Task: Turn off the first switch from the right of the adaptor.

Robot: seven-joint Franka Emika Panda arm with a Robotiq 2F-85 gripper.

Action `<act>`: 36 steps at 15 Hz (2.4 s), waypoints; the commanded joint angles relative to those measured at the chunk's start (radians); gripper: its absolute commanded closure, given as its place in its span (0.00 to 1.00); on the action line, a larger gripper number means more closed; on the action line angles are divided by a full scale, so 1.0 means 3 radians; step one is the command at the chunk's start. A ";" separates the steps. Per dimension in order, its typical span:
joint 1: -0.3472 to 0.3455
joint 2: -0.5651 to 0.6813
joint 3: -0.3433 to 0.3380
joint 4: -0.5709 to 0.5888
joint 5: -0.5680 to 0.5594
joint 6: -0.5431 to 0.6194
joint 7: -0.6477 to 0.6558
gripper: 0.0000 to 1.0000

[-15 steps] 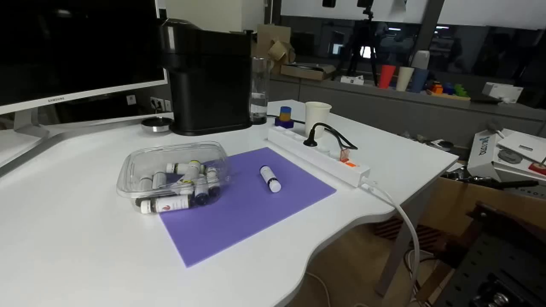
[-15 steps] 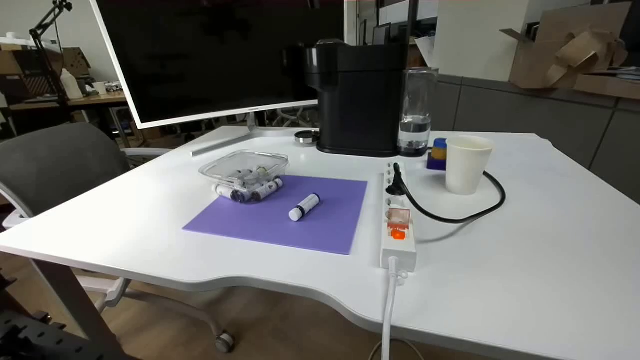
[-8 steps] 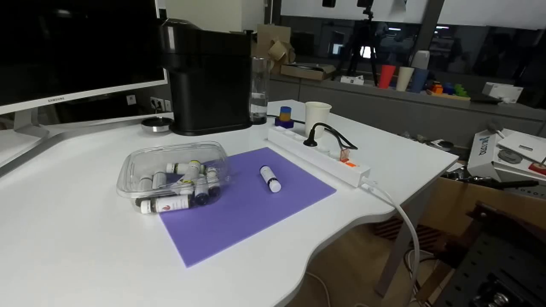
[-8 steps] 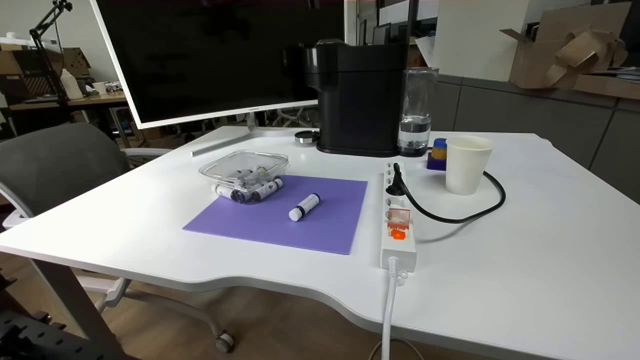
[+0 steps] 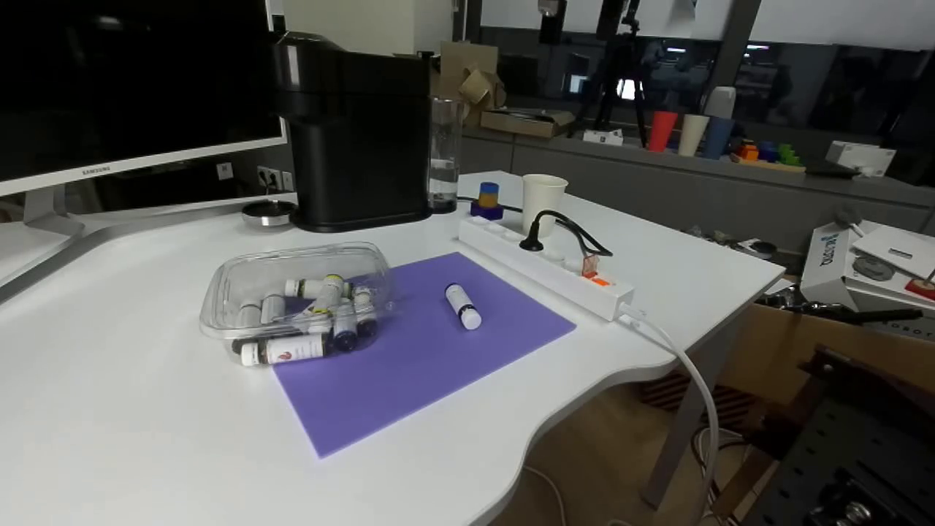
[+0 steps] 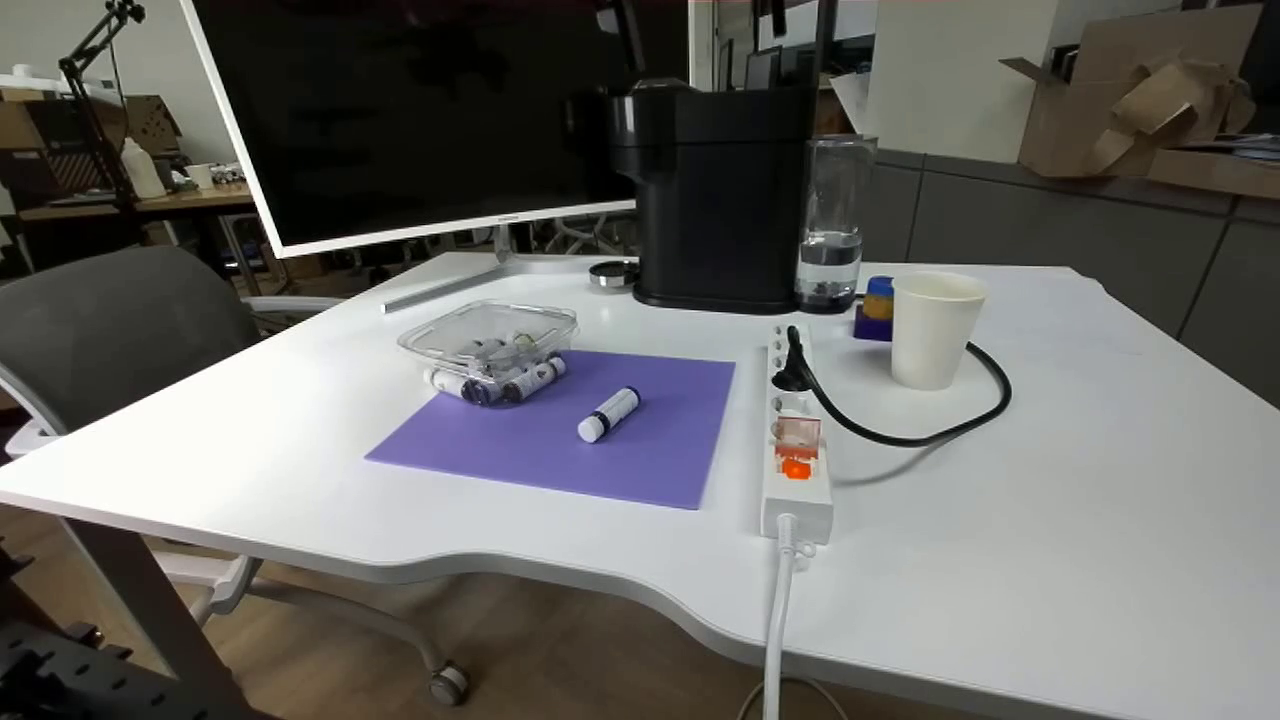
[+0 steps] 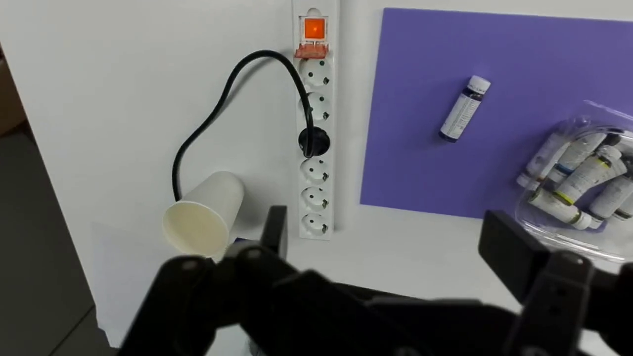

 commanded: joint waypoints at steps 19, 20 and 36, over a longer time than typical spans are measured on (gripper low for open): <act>-0.0385 0.1542 -0.0082 -0.0049 0.0419 0.0857 -0.0813 0.99; -0.0419 0.1588 -0.0066 -0.0048 0.0428 0.0909 -0.0864 1.00; -0.0884 0.2108 0.0262 0.0146 0.0533 0.1270 -0.1446 1.00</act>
